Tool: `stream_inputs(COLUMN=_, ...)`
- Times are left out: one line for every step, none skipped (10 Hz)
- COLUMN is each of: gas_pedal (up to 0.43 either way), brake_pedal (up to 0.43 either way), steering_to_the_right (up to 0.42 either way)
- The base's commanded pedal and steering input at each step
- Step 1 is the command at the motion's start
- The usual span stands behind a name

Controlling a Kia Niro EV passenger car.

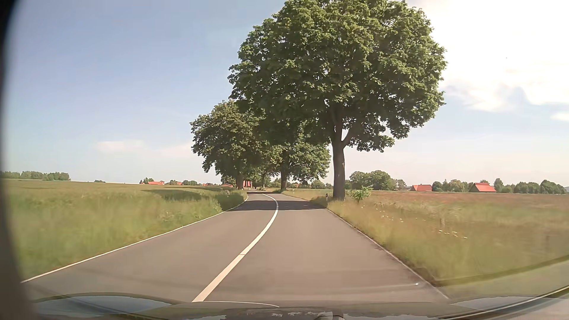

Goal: Follow the waypoints while adhering to traffic rules and regulations

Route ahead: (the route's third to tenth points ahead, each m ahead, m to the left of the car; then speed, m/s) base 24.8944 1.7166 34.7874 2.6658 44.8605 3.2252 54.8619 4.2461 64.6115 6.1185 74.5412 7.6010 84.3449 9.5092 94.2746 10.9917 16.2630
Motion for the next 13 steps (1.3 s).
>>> stream_inputs(gas_pedal=0.067, brake_pedal=0.000, steering_to_the_right=-0.011)
stream_inputs(gas_pedal=0.067, brake_pedal=0.000, steering_to_the_right=-0.012)
stream_inputs(gas_pedal=0.067, brake_pedal=0.000, steering_to_the_right=-0.012)
stream_inputs(gas_pedal=0.067, brake_pedal=0.000, steering_to_the_right=-0.012)
stream_inputs(gas_pedal=0.067, brake_pedal=0.000, steering_to_the_right=-0.012)
stream_inputs(gas_pedal=0.067, brake_pedal=0.000, steering_to_the_right=-0.013)
stream_inputs(gas_pedal=0.067, brake_pedal=0.000, steering_to_the_right=-0.013)
stream_inputs(gas_pedal=0.067, brake_pedal=0.000, steering_to_the_right=-0.014)
stream_inputs(gas_pedal=0.067, brake_pedal=0.000, steering_to_the_right=-0.014)
stream_inputs(gas_pedal=0.067, brake_pedal=0.000, steering_to_the_right=-0.014)
stream_inputs(gas_pedal=0.067, brake_pedal=0.000, steering_to_the_right=-0.015)
stream_inputs(gas_pedal=0.067, brake_pedal=0.000, steering_to_the_right=-0.016)
stream_inputs(gas_pedal=0.067, brake_pedal=0.000, steering_to_the_right=-0.016)
